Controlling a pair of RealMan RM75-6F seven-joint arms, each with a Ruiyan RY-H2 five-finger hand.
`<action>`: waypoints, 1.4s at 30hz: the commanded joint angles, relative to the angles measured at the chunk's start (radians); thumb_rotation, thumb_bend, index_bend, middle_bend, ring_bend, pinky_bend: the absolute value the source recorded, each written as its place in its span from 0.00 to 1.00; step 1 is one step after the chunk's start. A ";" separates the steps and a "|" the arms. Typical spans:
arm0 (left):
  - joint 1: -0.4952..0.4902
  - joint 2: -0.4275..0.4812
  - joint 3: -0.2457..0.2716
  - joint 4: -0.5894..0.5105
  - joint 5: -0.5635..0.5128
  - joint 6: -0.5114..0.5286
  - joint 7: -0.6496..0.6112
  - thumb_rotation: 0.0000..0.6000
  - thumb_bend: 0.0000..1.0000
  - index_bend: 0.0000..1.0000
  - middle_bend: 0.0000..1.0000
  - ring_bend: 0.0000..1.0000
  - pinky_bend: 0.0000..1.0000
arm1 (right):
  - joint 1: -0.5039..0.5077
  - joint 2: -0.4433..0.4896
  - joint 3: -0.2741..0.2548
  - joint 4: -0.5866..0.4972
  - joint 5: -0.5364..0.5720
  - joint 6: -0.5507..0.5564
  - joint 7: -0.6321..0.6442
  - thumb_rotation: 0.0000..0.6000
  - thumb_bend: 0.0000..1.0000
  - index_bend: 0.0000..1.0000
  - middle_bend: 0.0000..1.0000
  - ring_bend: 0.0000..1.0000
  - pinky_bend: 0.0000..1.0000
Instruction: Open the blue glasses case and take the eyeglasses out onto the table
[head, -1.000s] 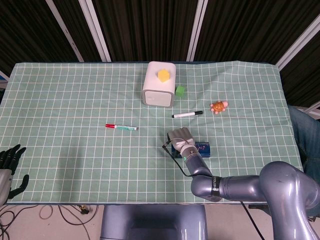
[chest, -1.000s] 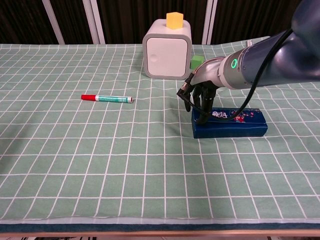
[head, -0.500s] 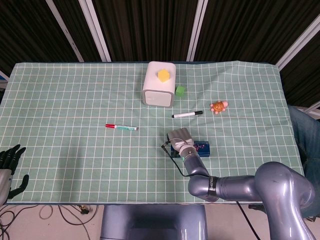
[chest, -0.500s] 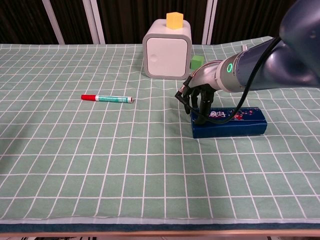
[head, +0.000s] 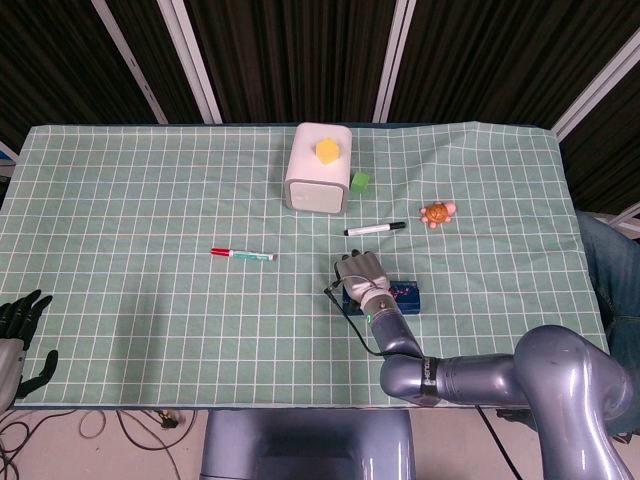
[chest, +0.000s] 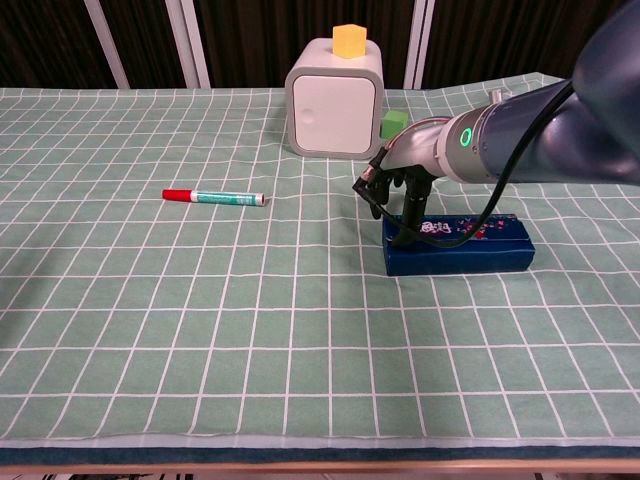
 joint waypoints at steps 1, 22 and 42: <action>0.000 0.000 0.000 0.000 0.000 0.000 0.001 1.00 0.45 0.02 0.00 0.00 0.00 | -0.004 -0.006 0.003 0.004 -0.008 0.015 -0.005 1.00 0.21 0.35 0.20 0.12 0.23; 0.000 0.000 0.001 0.000 0.001 -0.002 0.002 1.00 0.45 0.02 0.00 0.00 0.00 | -0.059 -0.072 0.042 0.060 -0.083 0.109 -0.015 1.00 0.21 0.35 0.22 0.13 0.23; 0.000 0.000 0.001 0.000 -0.002 -0.002 0.005 1.00 0.45 0.02 0.00 0.00 0.00 | -0.116 -0.095 0.054 0.092 -0.170 0.125 -0.066 1.00 0.44 0.35 0.25 0.19 0.28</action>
